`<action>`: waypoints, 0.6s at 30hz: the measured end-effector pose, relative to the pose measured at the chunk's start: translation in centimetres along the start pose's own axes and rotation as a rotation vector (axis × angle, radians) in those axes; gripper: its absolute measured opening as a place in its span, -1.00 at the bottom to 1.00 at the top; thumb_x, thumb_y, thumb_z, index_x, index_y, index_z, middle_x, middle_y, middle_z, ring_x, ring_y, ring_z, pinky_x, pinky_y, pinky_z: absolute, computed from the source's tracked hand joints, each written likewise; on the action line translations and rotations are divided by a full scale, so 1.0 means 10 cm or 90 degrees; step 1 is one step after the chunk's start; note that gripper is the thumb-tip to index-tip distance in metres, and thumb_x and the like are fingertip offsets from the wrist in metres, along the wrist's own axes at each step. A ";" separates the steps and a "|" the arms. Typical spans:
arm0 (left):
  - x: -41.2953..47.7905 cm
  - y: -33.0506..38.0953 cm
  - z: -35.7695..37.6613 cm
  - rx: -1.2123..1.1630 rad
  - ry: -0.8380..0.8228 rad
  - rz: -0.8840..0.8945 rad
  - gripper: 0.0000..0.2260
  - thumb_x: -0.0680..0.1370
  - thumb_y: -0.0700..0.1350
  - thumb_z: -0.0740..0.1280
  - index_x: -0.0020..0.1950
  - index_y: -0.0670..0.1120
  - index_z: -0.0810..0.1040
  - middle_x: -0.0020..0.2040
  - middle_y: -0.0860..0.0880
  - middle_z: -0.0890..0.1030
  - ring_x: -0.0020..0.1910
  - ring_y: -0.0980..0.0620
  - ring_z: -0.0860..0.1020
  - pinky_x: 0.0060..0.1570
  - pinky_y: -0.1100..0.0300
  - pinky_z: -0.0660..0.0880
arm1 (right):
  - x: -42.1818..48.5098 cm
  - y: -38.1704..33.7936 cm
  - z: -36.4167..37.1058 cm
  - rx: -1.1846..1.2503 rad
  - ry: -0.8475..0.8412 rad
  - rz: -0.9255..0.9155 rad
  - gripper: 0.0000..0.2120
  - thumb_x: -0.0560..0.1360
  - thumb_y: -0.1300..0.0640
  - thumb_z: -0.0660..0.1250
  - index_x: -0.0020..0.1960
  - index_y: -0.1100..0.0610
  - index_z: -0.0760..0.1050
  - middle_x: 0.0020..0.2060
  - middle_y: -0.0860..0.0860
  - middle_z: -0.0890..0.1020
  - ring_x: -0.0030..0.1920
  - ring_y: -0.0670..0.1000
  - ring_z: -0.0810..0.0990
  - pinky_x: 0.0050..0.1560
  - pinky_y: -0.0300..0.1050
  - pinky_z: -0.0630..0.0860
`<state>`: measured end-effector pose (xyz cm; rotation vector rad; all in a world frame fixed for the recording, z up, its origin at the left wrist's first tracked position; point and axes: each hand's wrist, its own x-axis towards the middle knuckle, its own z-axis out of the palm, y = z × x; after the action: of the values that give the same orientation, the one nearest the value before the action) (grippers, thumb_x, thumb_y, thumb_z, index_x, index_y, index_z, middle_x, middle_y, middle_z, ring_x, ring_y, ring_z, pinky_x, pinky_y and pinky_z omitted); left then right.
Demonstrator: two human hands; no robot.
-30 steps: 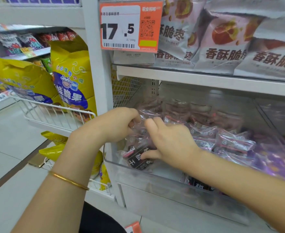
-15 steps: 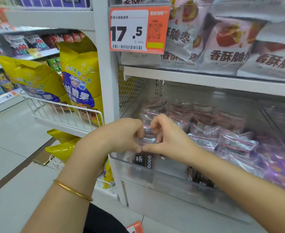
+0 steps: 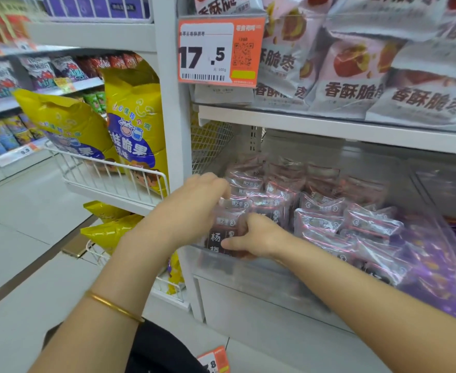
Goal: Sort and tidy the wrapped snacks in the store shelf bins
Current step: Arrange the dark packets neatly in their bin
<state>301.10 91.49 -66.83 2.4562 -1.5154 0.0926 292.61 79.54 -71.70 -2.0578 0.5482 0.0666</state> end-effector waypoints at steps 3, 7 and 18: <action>-0.34 0.02 -0.20 -0.218 0.118 -0.099 -0.84 0.48 -0.19 0.36 0.01 0.02 0.50 -0.02 0.13 0.52 -0.11 0.16 0.52 -0.23 0.40 0.40 | -0.14 -0.07 -0.11 -0.067 -0.035 0.020 -0.72 0.43 0.09 0.43 -0.34 0.17 0.42 -0.39 0.06 0.58 -0.38 0.01 0.59 -0.29 -0.16 0.62; -0.77 -0.18 -0.38 -0.379 -0.044 -0.246 -0.98 0.48 -0.13 0.38 -0.15 -0.03 0.57 -0.28 0.03 0.62 -0.37 0.17 0.53 -0.43 0.36 0.40 | -0.47 -0.21 -0.22 -0.182 0.192 -0.124 -0.80 0.44 0.09 0.40 -0.12 0.16 0.41 -0.23 0.12 0.63 -0.23 0.12 0.61 -0.19 -0.05 0.55; -1.03 -0.91 1.69 -0.238 -0.531 -0.421 -0.79 0.53 -0.18 0.30 0.13 -0.21 0.50 -0.15 -0.12 0.51 -0.18 -0.05 0.52 -0.34 0.21 0.47 | -0.29 0.96 1.34 0.008 -0.139 0.088 -0.78 0.46 0.31 0.28 -0.25 0.04 0.36 -0.31 0.06 0.48 -0.31 0.13 0.57 -0.32 0.07 0.57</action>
<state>303.12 100.18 -86.68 2.6213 -0.7003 -1.3275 288.44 87.59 -85.72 -1.9681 0.5522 0.3637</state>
